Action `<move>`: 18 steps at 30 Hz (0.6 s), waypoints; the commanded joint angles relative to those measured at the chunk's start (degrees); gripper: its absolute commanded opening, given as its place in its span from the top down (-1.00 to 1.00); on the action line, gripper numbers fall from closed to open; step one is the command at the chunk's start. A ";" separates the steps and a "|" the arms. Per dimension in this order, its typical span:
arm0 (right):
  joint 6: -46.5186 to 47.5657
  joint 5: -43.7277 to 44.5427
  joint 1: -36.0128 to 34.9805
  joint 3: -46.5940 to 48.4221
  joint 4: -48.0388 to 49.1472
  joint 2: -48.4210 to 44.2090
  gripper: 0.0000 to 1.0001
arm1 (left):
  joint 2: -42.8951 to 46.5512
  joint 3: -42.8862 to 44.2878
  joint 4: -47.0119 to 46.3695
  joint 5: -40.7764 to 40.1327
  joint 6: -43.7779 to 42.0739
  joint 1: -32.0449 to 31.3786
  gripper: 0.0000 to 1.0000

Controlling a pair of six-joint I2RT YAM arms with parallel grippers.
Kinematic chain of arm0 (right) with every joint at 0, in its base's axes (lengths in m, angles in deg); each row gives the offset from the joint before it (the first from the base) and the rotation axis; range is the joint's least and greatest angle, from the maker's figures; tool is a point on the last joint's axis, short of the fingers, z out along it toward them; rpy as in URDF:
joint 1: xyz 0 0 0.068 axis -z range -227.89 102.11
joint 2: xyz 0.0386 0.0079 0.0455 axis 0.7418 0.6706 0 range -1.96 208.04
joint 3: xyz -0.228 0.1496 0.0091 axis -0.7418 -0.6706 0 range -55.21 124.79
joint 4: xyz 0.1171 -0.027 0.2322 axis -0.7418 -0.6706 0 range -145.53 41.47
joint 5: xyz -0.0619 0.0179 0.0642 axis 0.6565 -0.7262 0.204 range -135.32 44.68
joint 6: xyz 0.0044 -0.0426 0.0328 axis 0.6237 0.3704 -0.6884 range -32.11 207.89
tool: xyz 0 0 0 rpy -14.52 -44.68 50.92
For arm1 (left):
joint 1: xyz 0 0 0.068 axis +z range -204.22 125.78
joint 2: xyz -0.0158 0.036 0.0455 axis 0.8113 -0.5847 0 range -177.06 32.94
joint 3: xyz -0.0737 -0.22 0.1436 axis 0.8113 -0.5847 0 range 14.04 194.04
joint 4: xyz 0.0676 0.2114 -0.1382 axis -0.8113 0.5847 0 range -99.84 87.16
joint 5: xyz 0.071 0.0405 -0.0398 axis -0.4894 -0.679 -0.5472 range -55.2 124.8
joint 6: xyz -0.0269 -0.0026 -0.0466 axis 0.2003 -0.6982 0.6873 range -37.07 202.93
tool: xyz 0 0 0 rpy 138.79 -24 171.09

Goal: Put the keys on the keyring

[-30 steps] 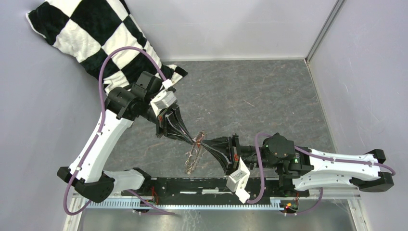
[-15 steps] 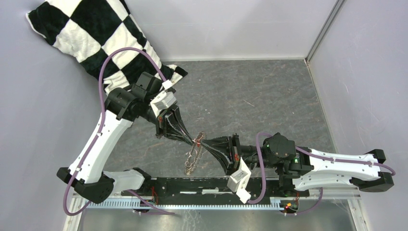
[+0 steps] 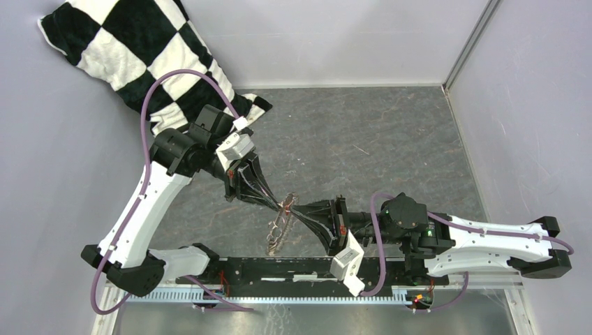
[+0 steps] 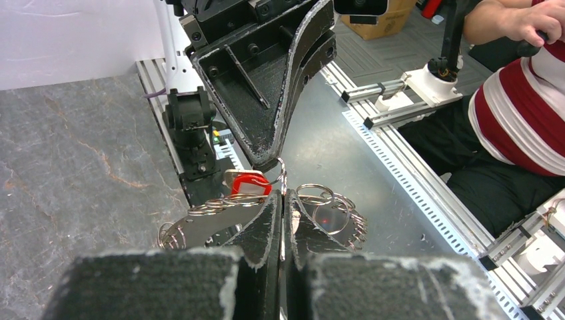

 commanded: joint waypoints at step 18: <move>-0.28 -1.26 -0.29 1.16 4.37 -0.09 0.99 | 1.19 -0.32 -1.25 6.17 1.55 0.44 0.95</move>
